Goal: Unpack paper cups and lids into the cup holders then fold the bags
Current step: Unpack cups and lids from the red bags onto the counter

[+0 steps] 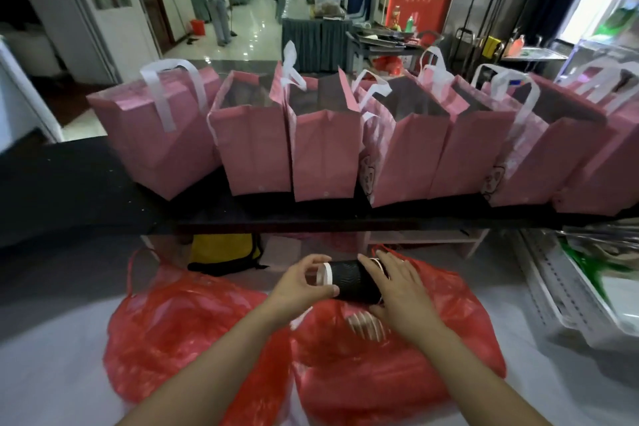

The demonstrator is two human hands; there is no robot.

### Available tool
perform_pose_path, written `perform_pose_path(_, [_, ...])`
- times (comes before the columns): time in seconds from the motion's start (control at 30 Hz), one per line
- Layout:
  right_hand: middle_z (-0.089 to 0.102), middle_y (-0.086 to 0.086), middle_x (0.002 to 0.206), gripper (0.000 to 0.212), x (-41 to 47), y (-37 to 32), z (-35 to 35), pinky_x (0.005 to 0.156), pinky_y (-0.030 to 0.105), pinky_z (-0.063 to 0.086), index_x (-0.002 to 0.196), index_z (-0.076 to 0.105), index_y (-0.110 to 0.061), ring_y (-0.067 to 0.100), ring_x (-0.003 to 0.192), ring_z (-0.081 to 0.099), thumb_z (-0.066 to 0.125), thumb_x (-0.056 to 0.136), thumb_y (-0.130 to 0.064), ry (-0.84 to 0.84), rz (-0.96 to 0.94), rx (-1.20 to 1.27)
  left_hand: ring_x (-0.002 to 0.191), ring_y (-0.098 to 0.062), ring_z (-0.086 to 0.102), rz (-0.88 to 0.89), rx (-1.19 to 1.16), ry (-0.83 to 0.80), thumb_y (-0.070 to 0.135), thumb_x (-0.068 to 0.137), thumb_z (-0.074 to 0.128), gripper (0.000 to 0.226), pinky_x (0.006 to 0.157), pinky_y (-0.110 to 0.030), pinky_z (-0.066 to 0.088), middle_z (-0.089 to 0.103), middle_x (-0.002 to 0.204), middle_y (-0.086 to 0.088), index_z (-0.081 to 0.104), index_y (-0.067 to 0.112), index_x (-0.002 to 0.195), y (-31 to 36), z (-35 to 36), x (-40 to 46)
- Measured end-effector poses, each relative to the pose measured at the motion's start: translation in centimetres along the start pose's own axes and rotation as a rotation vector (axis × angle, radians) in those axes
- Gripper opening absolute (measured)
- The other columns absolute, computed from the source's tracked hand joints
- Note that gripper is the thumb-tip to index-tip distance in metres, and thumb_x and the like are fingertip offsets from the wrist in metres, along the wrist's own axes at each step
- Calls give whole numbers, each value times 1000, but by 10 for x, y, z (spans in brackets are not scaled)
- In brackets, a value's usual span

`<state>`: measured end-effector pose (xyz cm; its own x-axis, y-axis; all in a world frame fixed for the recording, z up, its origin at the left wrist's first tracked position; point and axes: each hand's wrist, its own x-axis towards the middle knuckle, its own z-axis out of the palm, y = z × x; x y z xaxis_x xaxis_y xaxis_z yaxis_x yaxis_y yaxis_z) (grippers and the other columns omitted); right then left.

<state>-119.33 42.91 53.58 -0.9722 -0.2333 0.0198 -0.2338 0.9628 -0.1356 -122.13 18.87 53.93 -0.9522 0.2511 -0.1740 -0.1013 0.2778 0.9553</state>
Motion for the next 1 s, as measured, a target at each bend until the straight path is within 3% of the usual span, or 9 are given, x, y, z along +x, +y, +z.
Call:
perform_pose_path(0.17, [37, -4, 150, 94, 34, -57, 2, 118, 42, 26, 156, 20, -40, 22, 141, 34, 71, 78, -53, 48, -129, 80, 105, 0, 67, 92, -17, 190, 37, 74, 83, 59, 84, -25, 59, 63, 124, 12, 56, 54, 124, 0, -40, -44])
perform_pose_path(0.33, [47, -5, 140, 96, 53, -144, 13, 107, 40, 42, 152, 38, -32, 20, 128, 46, 82, 70, -51, 72, -344, 460, 126, 6, 52, 133, -153, 552, 43, 73, 86, 91, 97, -18, 49, 52, 137, 30, 37, 47, 149, -12, -70, -106])
perform_pose_path(0.47, [49, -4, 138, 92, 33, -223, 30, 102, 34, 43, 151, 39, -32, 20, 123, 46, 83, 71, -44, -44, -558, 645, 122, 8, 54, 66, -231, 896, 29, 70, 91, 95, 98, -17, 50, 50, 133, 34, 35, 36, 147, -30, -82, -176])
perform_pose_path(0.53, [50, -4, 136, 91, 17, -264, 38, 100, 34, 43, 150, 39, -31, 19, 122, 48, 84, 72, -42, -124, -657, 678, 118, -3, 61, 8, -245, 1068, 32, 65, 91, 82, 95, -21, 52, 60, 128, 18, 47, 32, 135, -41, -90, -218])
perform_pose_path(0.6, [49, -3, 139, 91, -3, -305, 46, 101, 39, 46, 151, 38, -28, 20, 124, 49, 84, 73, -41, -226, -758, 711, 111, -5, 65, -57, -210, 1194, 38, 63, 89, 66, 90, -21, 53, 69, 115, 15, 56, 36, 121, -52, -98, -265])
perform_pose_path(0.7, [43, -2, 150, 94, -38, -366, 57, 110, 37, 41, 155, 32, -22, 13, 134, 43, 83, 78, -39, -339, -938, 714, 106, 7, 63, -130, -177, 1339, 38, 68, 90, 62, 88, -16, 53, 70, 111, 23, 57, 40, 120, -67, -109, -340])
perform_pose_path(0.87, [30, -2, 161, 94, -100, -458, 67, 116, 38, 37, 159, 21, -29, 17, 146, 34, 77, 85, -43, -483, -1135, 645, 104, 0, 66, -193, -190, 1580, 28, 73, 90, 57, 85, -21, 55, 70, 112, 16, 57, 35, 119, -94, -131, -460])
perform_pose_path(1.0, [28, -9, 162, 83, -152, -522, 83, 112, 21, 29, 158, 21, -35, 9, 147, 29, 69, 91, -47, -545, -1202, 593, 108, -3, 63, -264, -154, 1692, 42, 71, 89, 68, 91, -31, 54, 66, 117, 18, 53, 33, 129, -123, -149, -555])
